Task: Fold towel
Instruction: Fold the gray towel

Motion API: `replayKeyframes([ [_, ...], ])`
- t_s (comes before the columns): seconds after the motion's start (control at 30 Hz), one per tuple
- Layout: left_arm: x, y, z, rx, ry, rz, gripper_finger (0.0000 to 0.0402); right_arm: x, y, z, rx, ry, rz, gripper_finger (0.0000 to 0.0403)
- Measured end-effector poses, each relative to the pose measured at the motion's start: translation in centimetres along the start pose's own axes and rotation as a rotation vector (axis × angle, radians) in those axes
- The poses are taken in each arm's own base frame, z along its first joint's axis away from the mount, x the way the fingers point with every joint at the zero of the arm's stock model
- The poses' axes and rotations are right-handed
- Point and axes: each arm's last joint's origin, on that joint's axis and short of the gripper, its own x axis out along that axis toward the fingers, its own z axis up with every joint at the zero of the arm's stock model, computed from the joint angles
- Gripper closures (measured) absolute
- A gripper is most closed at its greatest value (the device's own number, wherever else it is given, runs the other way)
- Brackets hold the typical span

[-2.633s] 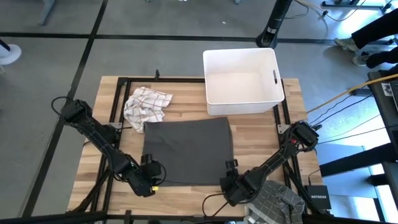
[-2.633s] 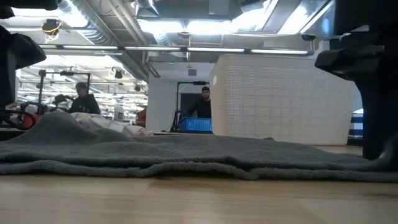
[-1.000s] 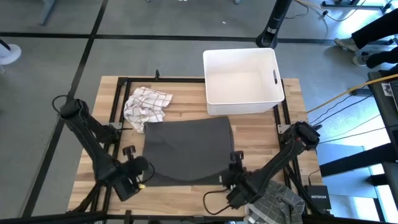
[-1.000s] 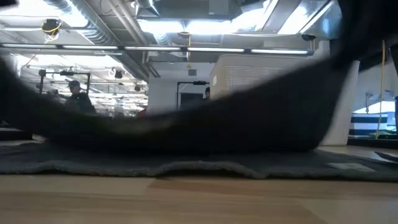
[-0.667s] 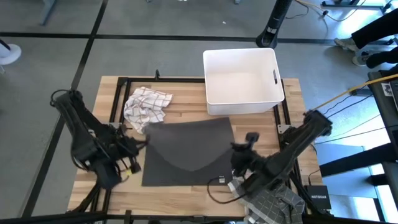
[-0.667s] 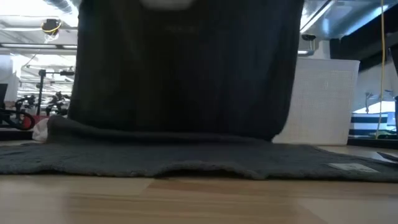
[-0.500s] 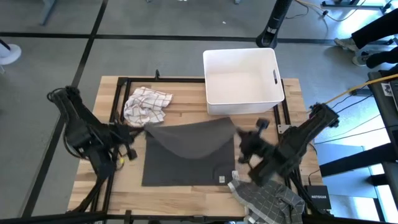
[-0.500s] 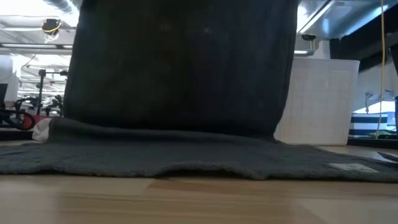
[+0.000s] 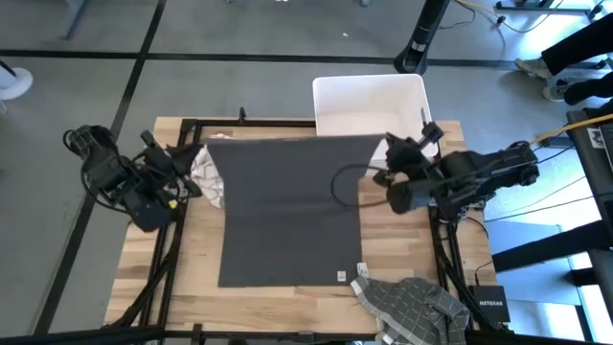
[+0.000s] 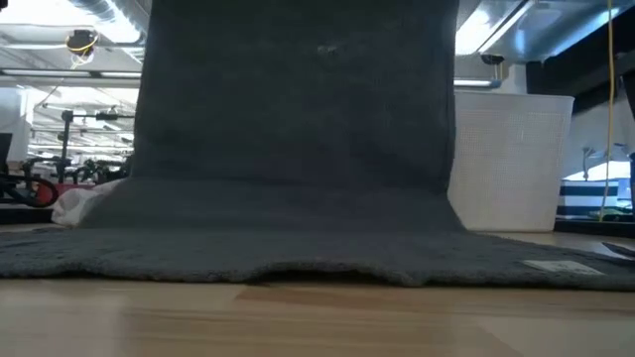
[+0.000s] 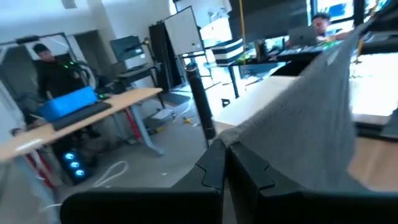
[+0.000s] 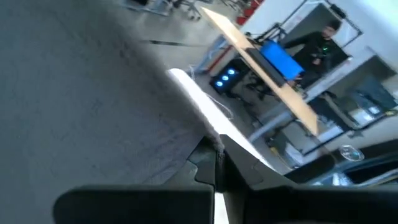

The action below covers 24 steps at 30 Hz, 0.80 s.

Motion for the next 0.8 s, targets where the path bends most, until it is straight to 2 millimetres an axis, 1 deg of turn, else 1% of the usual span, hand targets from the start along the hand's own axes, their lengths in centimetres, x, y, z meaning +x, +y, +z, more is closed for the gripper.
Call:
replayKeyframes([
  [0.1,0.4,0.8,0.0,0.023,0.010,0.039,0.0397,0.9,-0.6,0.3,0.006,0.014,-0.036,0.0391],
  [0.23,0.7,1.4,0.0,0.053,0.019,0.068,0.0396,1.8,-1.0,0.9,0.002,0.018,-0.066,0.0391],
  [0.37,0.7,1.2,0.0,0.051,0.034,0.056,0.0399,1.9,-0.8,1.1,-0.008,0.031,0.000,0.0390],
  [0.47,0.5,0.6,-0.2,0.046,0.110,-0.040,0.0398,1.6,-0.4,0.9,0.009,0.064,0.111,0.0390],
  [0.6,0.1,-0.7,-0.5,-0.028,0.233,-0.181,0.0397,0.6,0.2,0.2,0.034,0.130,0.259,0.0390],
  [0.7,-0.4,-1.8,-0.7,-0.084,0.330,-0.278,0.0399,-0.2,0.8,-0.7,0.036,0.194,0.345,0.0390],
  [0.8,-1.0,-3.1,-1.1,-0.124,0.434,-0.361,0.0399,-0.9,2.0,-1.9,0.023,0.247,0.401,0.0389],
])
